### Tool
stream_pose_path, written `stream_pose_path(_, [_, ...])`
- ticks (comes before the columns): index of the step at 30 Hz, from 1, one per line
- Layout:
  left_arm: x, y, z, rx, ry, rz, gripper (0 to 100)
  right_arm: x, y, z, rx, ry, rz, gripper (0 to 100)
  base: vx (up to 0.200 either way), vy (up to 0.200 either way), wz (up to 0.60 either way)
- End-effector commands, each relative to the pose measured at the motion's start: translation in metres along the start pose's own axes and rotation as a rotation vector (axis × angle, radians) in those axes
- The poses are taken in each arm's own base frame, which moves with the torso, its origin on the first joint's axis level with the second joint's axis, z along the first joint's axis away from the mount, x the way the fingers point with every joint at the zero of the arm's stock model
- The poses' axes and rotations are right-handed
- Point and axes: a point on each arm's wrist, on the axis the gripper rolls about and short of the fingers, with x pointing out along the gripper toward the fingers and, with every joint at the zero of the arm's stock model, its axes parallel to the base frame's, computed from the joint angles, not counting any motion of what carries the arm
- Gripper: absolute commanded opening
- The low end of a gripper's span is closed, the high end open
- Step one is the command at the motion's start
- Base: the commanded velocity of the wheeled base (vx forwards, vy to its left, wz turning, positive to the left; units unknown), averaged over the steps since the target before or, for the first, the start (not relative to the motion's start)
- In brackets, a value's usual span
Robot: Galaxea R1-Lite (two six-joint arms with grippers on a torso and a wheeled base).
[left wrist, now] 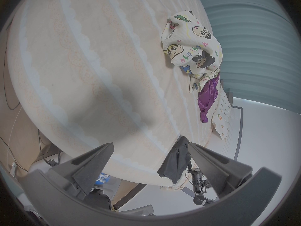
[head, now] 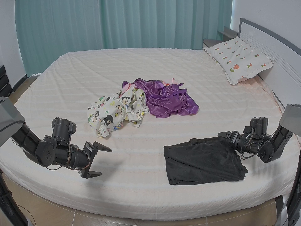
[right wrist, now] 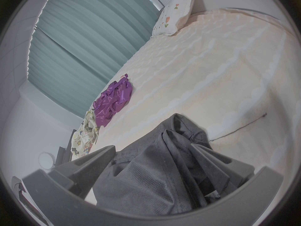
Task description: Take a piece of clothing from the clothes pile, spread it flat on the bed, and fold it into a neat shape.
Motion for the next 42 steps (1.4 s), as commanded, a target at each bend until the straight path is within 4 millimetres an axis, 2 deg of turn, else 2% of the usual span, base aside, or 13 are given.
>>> stream_pose_path(1, [0.000, 0.000, 0.000, -0.001, -0.001, 0.000, 100, 0.007, -0.005, -0.004, 0.012, 0.024, 0.000, 100, 0.000, 0.000, 0.00])
stream_pose_path(3, [0.000, 0.000, 0.000, -0.001, -0.001, 0.002, 100, 0.010, -0.007, -0.004, 0.014, 0.022, -0.004, 100, 0.000, 0.000, 0.00])
stream_pose_path(4, [0.000, 0.000, 0.000, -0.001, -0.001, 0.002, 100, 0.012, -0.010, -0.004, 0.019, 0.022, -0.010, 0, 0.000, 0.000, 0.00])
stream_pose_path(14, [0.000, 0.000, 0.000, -0.001, -0.001, 0.002, 100, 0.005, -0.024, 0.008, 0.051, -0.016, -0.042, 0, 0.000, 0.000, 0.00])
stream_pose_path(18, [0.000, 0.000, 0.000, 0.001, -0.001, 0.002, 100, 0.001, -0.021, 0.013, 0.141, -0.039, -0.035, 0, 0.000, 0.000, 0.00])
stream_pose_path(23, [0.001, 0.000, 0.000, 0.002, 0.001, 0.002, 100, -0.003, -0.023, 0.021, 0.161, -0.076, -0.024, 0, 0.000, 0.000, 0.00])
stream_pose_path(42, [0.001, 0.000, -0.001, 0.003, 0.002, 0.002, 100, 0.003, -0.033, 0.026, 0.207, -0.139, 0.000, 0, 0.000, 0.000, 0.00])
